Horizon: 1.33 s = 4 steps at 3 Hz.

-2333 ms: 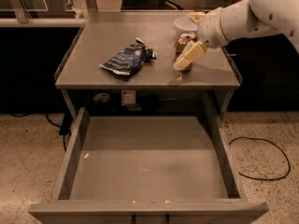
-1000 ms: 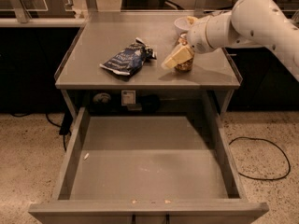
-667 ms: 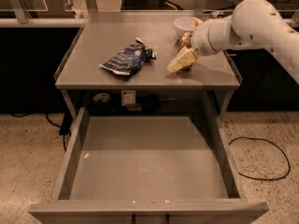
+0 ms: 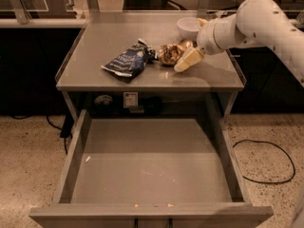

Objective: Place orange can into top drawer

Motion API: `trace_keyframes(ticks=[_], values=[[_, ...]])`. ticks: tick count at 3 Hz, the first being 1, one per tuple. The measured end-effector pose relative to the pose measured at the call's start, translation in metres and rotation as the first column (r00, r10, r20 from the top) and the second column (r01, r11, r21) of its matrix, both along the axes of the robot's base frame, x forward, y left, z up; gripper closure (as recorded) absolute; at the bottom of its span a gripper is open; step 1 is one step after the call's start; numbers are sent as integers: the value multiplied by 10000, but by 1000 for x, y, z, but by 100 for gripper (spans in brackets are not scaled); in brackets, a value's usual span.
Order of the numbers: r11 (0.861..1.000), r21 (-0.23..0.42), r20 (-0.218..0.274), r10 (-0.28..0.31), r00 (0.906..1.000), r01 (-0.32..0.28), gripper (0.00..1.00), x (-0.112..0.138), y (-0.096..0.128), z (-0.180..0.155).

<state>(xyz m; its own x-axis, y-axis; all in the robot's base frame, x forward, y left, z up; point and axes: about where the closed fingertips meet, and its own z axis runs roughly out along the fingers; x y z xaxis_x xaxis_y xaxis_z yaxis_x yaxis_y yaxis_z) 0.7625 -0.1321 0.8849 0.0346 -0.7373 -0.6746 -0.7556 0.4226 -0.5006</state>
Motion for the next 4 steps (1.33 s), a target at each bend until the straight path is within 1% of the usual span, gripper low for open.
trace_keyframes(ticks=[1,2,3,4], values=[[9992,-353,225,-181,9996,189,0,15,-16,2],[9992,-353,225,-180,9996,188,0,15,-16,2],[9993,-368,-56,59,10000,-61,0,12,-14,-3],[9966,-308,-871,733,9935,-763,0,-1,-7,-17]])
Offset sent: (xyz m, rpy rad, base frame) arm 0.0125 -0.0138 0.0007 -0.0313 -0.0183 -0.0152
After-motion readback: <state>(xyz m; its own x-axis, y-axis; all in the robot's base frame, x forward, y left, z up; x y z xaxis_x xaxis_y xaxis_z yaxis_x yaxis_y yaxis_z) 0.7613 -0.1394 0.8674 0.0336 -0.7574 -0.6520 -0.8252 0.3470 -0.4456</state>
